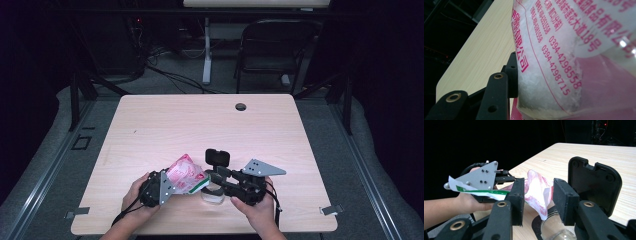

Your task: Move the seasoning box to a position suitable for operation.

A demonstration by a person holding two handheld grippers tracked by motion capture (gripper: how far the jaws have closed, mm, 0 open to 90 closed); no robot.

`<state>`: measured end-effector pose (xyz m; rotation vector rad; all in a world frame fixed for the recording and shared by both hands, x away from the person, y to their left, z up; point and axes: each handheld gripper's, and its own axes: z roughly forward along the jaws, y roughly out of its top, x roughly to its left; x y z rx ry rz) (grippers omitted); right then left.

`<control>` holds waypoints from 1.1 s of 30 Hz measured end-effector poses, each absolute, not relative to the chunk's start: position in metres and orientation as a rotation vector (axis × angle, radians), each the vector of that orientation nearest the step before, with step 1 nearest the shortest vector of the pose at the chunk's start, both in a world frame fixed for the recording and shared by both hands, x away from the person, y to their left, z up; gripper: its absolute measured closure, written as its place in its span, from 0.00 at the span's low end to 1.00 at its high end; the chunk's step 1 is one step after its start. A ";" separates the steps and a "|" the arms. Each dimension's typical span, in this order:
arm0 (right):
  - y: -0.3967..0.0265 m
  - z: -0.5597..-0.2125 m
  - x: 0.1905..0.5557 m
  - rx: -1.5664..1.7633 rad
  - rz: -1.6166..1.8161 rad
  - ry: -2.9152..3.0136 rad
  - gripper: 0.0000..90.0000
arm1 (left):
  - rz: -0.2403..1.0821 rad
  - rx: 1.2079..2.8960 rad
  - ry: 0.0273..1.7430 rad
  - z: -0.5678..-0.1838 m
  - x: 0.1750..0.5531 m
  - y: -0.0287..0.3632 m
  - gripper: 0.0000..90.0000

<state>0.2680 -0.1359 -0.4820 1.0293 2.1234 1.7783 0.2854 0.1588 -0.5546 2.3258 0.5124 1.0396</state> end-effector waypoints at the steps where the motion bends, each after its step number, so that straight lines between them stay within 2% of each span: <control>1: -0.136 -0.482 0.268 1.029 1.778 2.123 0.69 | 1.040 2.326 0.512 -0.555 0.285 0.159 0.69; 33: -0.116 -0.486 0.270 0.990 1.758 2.201 0.71 | 1.192 2.312 0.447 -0.552 0.276 0.153 0.69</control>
